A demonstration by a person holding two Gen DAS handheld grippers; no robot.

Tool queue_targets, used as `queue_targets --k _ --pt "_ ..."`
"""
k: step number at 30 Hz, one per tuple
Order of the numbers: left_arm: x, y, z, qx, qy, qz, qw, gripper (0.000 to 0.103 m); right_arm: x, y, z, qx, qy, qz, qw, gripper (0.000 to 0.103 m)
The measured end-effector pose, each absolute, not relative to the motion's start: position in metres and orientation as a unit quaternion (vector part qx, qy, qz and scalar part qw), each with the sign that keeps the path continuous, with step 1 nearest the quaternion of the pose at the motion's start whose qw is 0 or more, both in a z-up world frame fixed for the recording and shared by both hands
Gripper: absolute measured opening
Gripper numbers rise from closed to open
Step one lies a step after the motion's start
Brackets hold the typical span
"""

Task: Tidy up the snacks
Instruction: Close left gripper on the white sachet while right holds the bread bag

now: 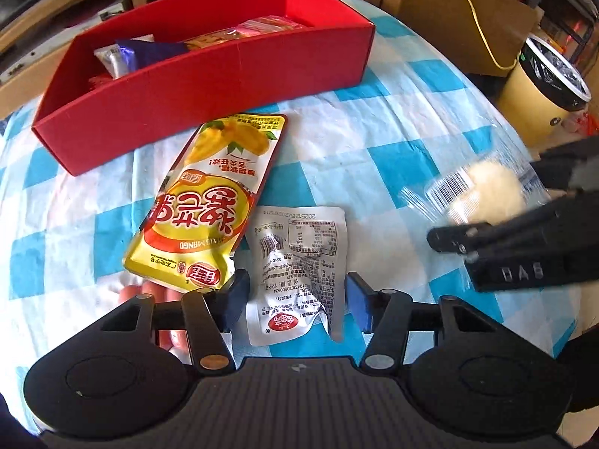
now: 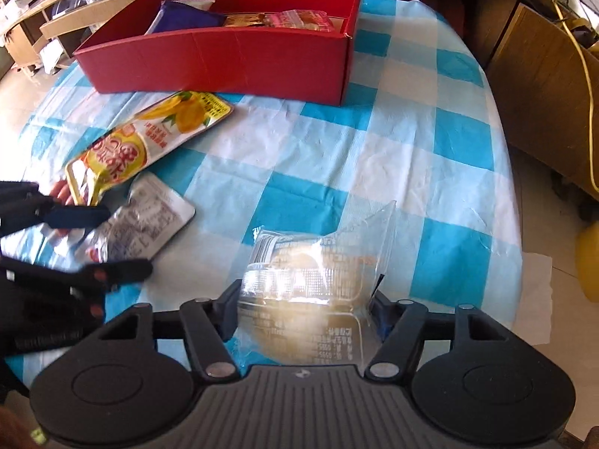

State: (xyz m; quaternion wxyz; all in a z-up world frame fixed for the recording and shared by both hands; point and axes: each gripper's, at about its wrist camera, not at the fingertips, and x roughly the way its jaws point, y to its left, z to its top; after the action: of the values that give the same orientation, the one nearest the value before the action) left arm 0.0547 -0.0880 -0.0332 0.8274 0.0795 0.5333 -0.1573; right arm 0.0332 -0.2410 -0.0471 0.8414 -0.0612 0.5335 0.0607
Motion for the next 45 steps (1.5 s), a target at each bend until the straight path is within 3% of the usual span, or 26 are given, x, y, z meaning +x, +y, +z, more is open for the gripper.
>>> queue_targets --k 18,19,20,21,29,33,34,41,43,45 --pt "0.053 -0.086 0.0 0.037 0.497 -0.16 0.852 0.062 0.032 -0.233 -0.015 -0.041 0.488 0.055 0.87 0.073" --pt "0.054 -0.085 0.001 0.036 0.495 -0.158 0.854 0.059 0.034 -0.232 -0.014 -0.039 0.486 0.055 0.871 0.073" --pt "0.056 -0.084 0.003 0.038 0.493 -0.156 0.855 0.042 0.034 -0.231 -0.012 -0.038 0.484 0.056 0.873 0.073" --pt "0.058 -0.082 0.003 0.035 0.495 -0.155 0.855 0.039 0.035 -0.23 -0.01 -0.037 0.481 0.057 0.874 0.073" --pt "0.065 -0.072 -0.004 0.018 0.513 -0.153 0.844 0.046 0.041 -0.227 -0.008 -0.035 0.481 0.055 0.874 0.073" --pt "0.066 -0.075 -0.011 0.014 0.53 -0.176 0.829 0.074 0.039 -0.234 -0.009 -0.028 0.483 0.052 0.874 0.073" --pt "0.067 -0.078 -0.013 0.023 0.531 -0.175 0.829 0.075 0.039 -0.235 -0.009 -0.027 0.483 0.052 0.874 0.073" --pt "0.063 -0.098 -0.036 0.085 0.544 -0.179 0.816 0.08 0.037 -0.24 -0.007 -0.021 0.481 0.057 0.874 0.073" --pt "0.056 -0.099 -0.036 0.098 0.537 -0.174 0.82 0.075 0.036 -0.241 -0.007 -0.019 0.481 0.055 0.875 0.073" --pt "0.051 -0.096 -0.033 0.102 0.536 -0.167 0.821 0.062 0.036 -0.241 -0.004 -0.016 0.477 0.058 0.877 0.073"
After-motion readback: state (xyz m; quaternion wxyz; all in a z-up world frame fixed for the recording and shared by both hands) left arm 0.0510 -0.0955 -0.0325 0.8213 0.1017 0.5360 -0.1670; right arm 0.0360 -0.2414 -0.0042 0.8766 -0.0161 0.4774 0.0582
